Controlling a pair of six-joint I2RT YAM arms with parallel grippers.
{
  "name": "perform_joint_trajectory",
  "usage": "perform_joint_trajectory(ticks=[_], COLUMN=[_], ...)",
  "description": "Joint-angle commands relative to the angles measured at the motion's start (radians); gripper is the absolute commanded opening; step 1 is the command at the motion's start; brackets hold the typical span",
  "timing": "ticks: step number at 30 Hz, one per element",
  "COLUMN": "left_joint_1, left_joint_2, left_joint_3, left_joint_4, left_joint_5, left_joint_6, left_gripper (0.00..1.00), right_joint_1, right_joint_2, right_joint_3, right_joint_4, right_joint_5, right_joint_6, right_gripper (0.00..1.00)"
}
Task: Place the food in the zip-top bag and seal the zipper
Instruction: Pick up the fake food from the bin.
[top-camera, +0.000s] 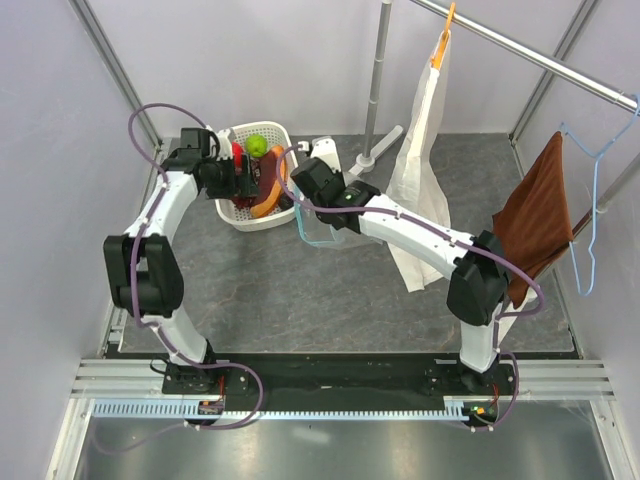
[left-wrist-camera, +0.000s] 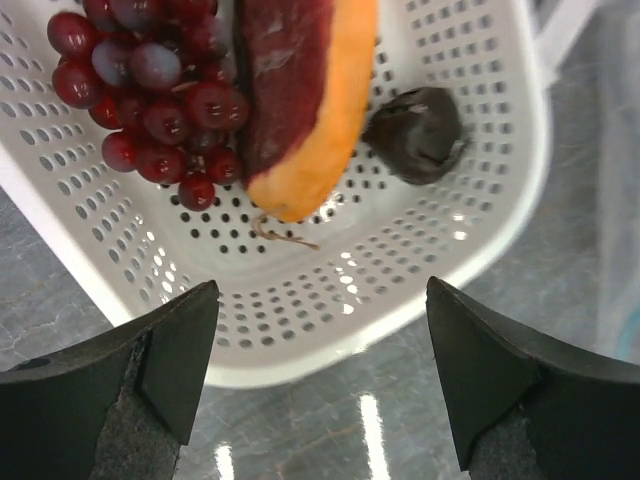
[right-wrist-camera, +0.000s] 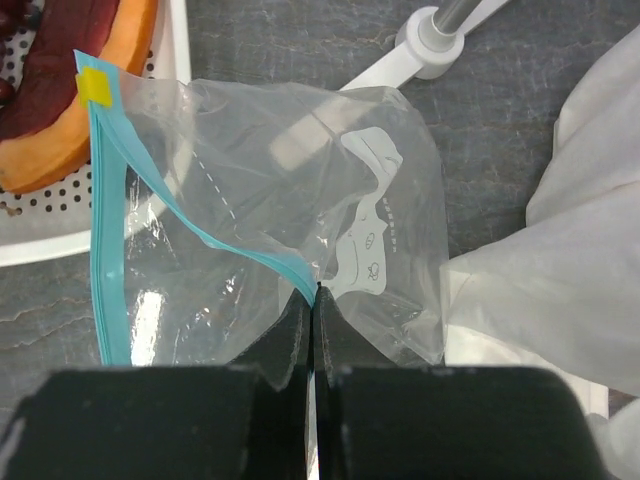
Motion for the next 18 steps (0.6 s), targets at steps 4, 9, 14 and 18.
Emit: perform_joint_trajectory(ticks=[4, 9, 14, 18], left_joint_1=[-0.005, 0.021, 0.094, 0.098], left_joint_2=[0.09, 0.01, 0.03, 0.053], left_joint_3=[0.031, -0.04, 0.046, 0.123], left_joint_4=[-0.065, -0.1, -0.161, -0.2], left_joint_5=[-0.159, -0.236, -0.256, -0.179], left_joint_6=[0.199, 0.293, 0.351, 0.371], left_gripper=[0.86, 0.85, 0.82, 0.81], right_joint_1=[-0.063, -0.086, -0.093, -0.1], right_joint_2=[-0.018, -0.051, -0.074, -0.078], right_joint_3=[0.047, 0.012, -0.01, -0.013], right_joint_4=[0.009, 0.01, 0.003, 0.001], right_joint_5=[-0.072, -0.077, -0.105, -0.112], right_joint_6=[0.078, 0.086, 0.104, 0.106], right_gripper=[0.0, 0.0, 0.0, 0.0])
